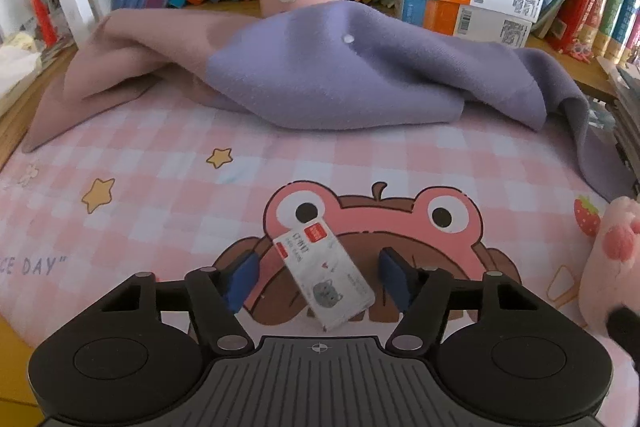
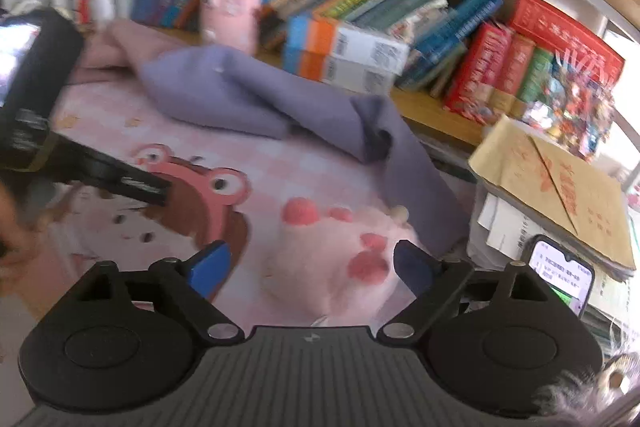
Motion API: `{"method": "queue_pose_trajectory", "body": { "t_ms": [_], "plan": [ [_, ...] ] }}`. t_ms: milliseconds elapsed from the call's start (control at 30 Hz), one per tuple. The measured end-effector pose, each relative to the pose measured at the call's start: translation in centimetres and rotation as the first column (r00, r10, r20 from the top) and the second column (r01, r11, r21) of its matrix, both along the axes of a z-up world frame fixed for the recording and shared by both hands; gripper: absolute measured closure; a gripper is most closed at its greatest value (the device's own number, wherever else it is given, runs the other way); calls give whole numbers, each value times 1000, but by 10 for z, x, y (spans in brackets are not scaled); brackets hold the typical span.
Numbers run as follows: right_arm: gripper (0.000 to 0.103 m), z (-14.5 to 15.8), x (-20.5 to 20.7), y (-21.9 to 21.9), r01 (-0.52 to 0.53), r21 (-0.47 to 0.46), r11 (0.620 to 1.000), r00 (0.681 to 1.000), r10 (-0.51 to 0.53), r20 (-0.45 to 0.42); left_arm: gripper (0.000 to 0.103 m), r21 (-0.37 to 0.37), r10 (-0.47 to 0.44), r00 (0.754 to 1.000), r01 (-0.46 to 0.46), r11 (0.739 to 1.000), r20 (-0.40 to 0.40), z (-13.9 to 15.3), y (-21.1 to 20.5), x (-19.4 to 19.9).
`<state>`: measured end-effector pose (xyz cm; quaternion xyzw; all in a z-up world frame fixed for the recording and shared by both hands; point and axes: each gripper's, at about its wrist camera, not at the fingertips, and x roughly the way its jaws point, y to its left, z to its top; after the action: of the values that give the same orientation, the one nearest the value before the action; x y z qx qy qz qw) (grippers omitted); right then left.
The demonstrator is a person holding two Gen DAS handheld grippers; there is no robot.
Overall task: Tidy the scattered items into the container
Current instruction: 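Close the left tool on the white-red card box while the right tool grasps the pink plush, then lift the card box and pink plush and carry them to the yellow box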
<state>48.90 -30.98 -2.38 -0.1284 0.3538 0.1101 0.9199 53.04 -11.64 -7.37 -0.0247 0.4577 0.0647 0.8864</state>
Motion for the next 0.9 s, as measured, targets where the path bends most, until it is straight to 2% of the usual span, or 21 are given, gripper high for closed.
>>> {"method": "queue_pose_trajectory", "body": {
  "t_ms": [100,233,367,400,433,533,600,667,900],
  "plan": [
    [9,-9,15,-1,75,-3,997,997,-75,-22,45,-1,-5,1000,5,1000,9,0,-1,-1],
    [9,-24,36,-2,118,32,993,987,-114,-113,58,-4,-5,1000,5,1000,19,1,0,-6],
    [12,-27,43,-1,119,45,992,988,-114,-103,75,-8,12,1000,-12,1000,19,3,6,-7],
    [16,-28,45,-1,120,45,992,989,-115,-98,75,-16,7,1000,-6,1000,19,3,8,-7],
    [24,-29,48,0,123,44,991,988,-118,-96,75,-17,-1,1000,1,1000,18,3,9,-8],
    [34,-30,50,-1,117,52,992,990,-112,-86,75,-54,9,1000,-9,999,13,7,13,-14],
    [37,-26,46,-2,100,86,991,992,-93,-90,75,-67,-8,999,11,998,41,17,13,-23],
    [38,-20,40,-5,89,151,985,992,-74,-103,75,-76,-39,997,44,996,72,28,11,-34],
    [38,1,-2,2,27,232,972,994,-2,-105,75,-145,-64,990,82,986,125,67,12,-75]
  ]
}}
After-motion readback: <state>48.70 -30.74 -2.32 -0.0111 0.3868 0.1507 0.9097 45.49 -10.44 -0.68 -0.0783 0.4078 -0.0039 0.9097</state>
